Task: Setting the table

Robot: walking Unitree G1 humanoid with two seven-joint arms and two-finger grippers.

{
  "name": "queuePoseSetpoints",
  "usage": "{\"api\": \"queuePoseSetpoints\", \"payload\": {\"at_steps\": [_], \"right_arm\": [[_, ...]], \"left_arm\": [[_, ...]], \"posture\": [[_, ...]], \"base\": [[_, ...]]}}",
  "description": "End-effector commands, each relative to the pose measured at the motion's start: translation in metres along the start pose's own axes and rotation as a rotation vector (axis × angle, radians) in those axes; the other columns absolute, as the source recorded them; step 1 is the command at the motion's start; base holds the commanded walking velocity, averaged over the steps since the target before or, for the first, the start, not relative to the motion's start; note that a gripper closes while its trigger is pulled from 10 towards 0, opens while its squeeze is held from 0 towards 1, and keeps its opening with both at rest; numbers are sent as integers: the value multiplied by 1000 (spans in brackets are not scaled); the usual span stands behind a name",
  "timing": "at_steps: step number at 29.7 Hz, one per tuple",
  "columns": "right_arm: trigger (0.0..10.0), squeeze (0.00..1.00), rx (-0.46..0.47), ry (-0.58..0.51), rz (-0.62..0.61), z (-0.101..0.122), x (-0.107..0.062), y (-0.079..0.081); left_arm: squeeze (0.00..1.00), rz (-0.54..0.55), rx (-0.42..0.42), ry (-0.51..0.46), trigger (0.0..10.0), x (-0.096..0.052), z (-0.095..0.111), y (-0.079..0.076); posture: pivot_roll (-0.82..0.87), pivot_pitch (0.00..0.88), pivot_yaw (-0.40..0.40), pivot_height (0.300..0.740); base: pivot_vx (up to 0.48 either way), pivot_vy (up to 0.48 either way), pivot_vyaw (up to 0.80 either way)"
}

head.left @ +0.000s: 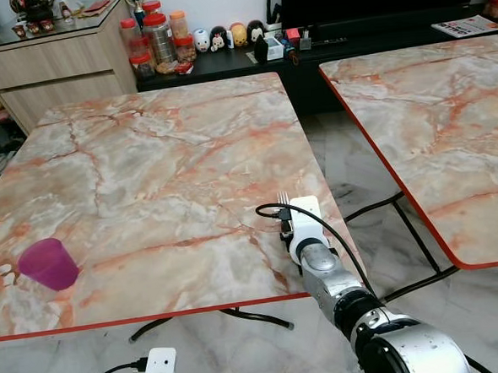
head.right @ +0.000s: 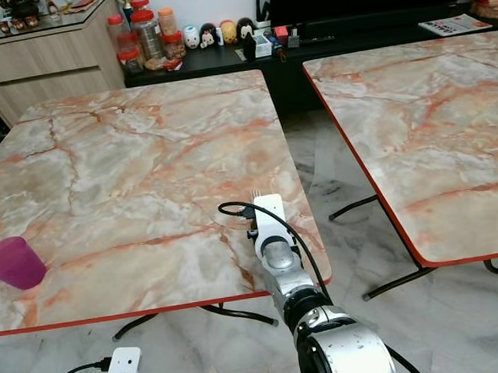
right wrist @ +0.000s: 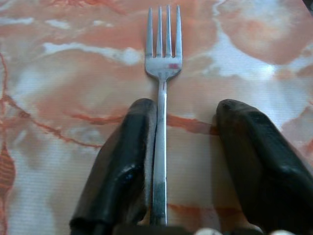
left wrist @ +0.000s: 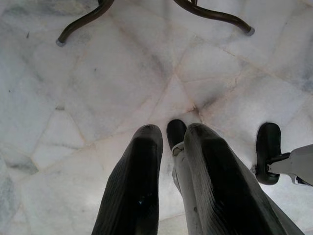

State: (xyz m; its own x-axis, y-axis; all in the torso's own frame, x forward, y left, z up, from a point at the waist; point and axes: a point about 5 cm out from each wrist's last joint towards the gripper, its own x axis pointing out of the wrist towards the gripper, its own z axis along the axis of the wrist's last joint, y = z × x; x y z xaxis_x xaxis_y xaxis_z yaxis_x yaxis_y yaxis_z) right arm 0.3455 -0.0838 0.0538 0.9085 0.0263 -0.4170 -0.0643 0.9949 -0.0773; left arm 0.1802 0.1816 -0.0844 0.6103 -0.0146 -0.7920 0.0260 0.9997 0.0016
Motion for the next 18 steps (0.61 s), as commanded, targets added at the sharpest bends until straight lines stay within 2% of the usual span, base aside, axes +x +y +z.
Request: {"api": "queuePoseSetpoints", "payload": {"at_steps": [1, 18], "right_arm": [[0, 0, 6, 35, 13, -7, -1, 5], [0, 0, 7, 26, 20, -6, -2, 5]], "left_arm": [[0, -1, 0, 17, 10000, -1, -3, 2], [0, -13, 4, 29, 10000, -1, -5, 0]], "posture": [[-19, 17, 67, 740], [-21, 15, 67, 740]], "base": [[0, 0, 0], [0, 0, 0]]}}
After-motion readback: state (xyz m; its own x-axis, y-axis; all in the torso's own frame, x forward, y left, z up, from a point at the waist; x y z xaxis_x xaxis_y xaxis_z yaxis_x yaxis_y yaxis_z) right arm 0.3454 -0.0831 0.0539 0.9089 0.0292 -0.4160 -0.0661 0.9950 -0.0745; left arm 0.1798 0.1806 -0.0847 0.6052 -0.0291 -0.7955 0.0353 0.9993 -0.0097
